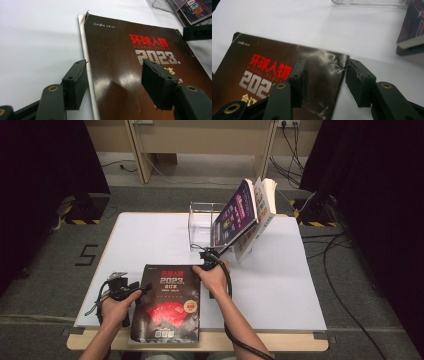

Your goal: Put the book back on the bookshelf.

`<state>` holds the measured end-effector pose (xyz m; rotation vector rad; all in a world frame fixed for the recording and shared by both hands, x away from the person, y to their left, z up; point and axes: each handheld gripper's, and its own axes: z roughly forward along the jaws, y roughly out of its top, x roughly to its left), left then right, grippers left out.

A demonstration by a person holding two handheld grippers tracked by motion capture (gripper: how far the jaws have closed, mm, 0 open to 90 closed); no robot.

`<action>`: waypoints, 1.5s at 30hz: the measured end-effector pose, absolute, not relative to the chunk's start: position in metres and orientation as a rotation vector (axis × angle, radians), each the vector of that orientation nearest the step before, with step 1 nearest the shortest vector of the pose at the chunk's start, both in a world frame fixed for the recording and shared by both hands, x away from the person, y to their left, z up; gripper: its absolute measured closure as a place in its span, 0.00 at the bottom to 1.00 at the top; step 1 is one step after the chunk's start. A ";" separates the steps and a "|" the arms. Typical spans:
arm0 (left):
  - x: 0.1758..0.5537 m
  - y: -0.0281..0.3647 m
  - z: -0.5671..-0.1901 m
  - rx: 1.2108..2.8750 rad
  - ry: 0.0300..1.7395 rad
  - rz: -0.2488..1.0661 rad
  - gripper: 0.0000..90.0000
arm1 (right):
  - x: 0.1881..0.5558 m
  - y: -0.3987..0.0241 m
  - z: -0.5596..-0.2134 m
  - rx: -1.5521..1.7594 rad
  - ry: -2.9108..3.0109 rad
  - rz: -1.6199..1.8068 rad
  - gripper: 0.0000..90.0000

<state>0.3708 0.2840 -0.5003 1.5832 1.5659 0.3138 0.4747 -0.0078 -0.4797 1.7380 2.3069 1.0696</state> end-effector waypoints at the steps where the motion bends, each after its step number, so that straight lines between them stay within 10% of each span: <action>1: 0.371 0.284 -0.500 1.583 1.568 0.314 0.41 | 0.473 -0.008 -0.479 1.733 2.317 1.064 0.59; 45: 0.370 0.294 -0.495 1.409 1.672 0.164 0.62 | 0.443 -0.012 -0.477 1.701 2.398 1.002 0.58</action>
